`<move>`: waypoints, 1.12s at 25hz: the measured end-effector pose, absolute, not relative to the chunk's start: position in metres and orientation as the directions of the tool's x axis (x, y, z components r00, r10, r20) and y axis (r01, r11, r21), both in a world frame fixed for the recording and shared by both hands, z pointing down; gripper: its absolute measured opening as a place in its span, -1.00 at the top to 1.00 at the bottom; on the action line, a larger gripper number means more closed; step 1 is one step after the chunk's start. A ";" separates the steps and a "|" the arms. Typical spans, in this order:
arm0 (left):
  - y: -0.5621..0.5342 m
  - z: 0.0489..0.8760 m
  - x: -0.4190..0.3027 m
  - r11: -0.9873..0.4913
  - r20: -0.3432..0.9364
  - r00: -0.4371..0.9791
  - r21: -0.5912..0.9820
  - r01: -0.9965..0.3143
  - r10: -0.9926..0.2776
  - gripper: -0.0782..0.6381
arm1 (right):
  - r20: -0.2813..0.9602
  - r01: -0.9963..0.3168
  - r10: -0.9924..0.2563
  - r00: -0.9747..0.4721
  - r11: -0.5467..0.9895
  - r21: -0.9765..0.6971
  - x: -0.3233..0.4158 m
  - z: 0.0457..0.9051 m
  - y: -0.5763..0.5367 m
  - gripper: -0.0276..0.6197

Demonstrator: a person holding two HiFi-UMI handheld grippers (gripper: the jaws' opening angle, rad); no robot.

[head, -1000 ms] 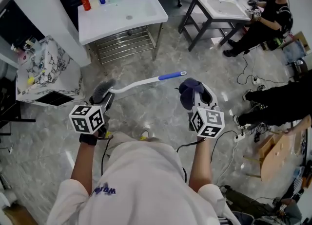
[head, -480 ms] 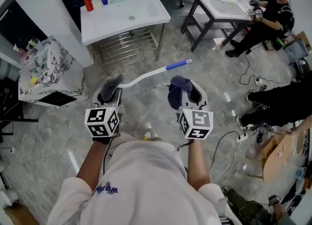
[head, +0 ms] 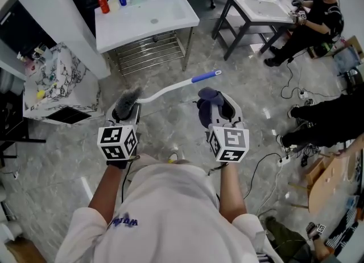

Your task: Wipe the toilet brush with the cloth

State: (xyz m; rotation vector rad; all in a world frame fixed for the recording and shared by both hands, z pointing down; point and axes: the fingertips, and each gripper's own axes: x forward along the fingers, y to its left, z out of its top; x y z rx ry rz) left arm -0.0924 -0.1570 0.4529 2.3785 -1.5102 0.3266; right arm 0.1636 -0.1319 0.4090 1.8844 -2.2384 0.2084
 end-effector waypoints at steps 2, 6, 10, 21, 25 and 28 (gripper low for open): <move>-0.156 0.452 -0.092 -0.393 0.346 0.414 0.133 -0.910 -0.842 0.35 | 0.243 -0.984 -0.956 -0.163 0.175 0.029 0.164 0.408 -0.131 0.82; -0.154 0.450 -0.089 -0.394 0.331 0.420 0.146 -0.907 -0.845 0.35 | 0.237 -0.983 -0.957 -0.166 0.180 0.039 0.161 0.405 -0.129 0.82; -0.153 0.446 -0.081 -0.418 0.322 0.439 0.135 -0.898 -0.839 0.35 | 0.233 -0.981 -0.957 -0.171 0.188 0.052 0.154 0.403 -0.127 0.82; -0.146 0.451 -0.077 -0.438 0.336 0.456 0.133 -0.889 -0.824 0.35 | 0.245 -0.977 -0.952 -0.183 0.204 0.062 0.150 0.404 -0.122 0.82; -0.144 0.452 -0.076 -0.438 0.341 0.455 0.130 -0.890 -0.823 0.35 | 0.248 -0.976 -0.951 -0.187 0.208 0.059 0.150 0.405 -0.122 0.82; -0.143 0.455 -0.077 -0.432 0.345 0.449 0.130 -0.893 -0.824 0.35 | 0.248 -0.976 -0.950 -0.191 0.211 0.057 0.151 0.407 -0.121 0.82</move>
